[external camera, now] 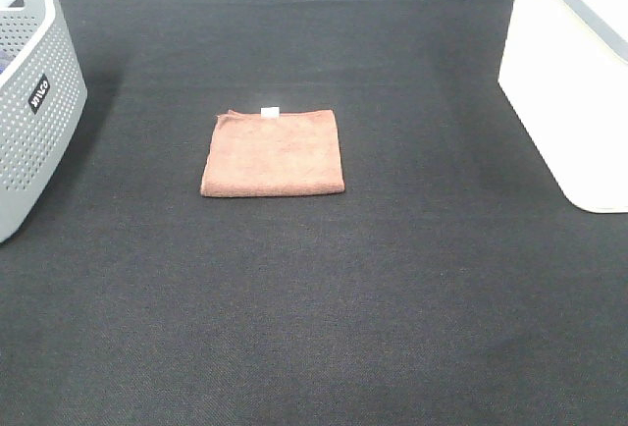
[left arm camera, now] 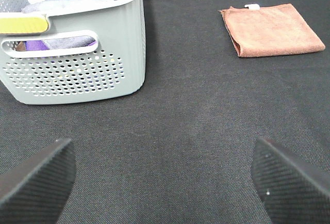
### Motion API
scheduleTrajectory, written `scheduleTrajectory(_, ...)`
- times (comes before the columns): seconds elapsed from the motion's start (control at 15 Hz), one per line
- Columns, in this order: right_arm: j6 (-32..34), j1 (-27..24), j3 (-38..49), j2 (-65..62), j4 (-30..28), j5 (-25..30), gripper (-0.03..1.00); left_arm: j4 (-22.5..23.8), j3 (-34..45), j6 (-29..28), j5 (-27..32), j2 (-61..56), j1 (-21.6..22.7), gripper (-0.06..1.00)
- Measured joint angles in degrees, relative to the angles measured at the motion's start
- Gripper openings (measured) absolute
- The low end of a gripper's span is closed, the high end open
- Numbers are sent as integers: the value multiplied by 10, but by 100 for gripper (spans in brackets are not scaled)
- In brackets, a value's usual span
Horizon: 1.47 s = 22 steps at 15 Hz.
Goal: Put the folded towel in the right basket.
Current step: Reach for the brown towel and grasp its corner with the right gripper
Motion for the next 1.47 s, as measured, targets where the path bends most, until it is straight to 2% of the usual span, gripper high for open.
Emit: scheduleTrajectory(1.47, 0, 0, 0, 0, 0, 0, 74, 0, 0, 0, 0, 0, 0, 87)
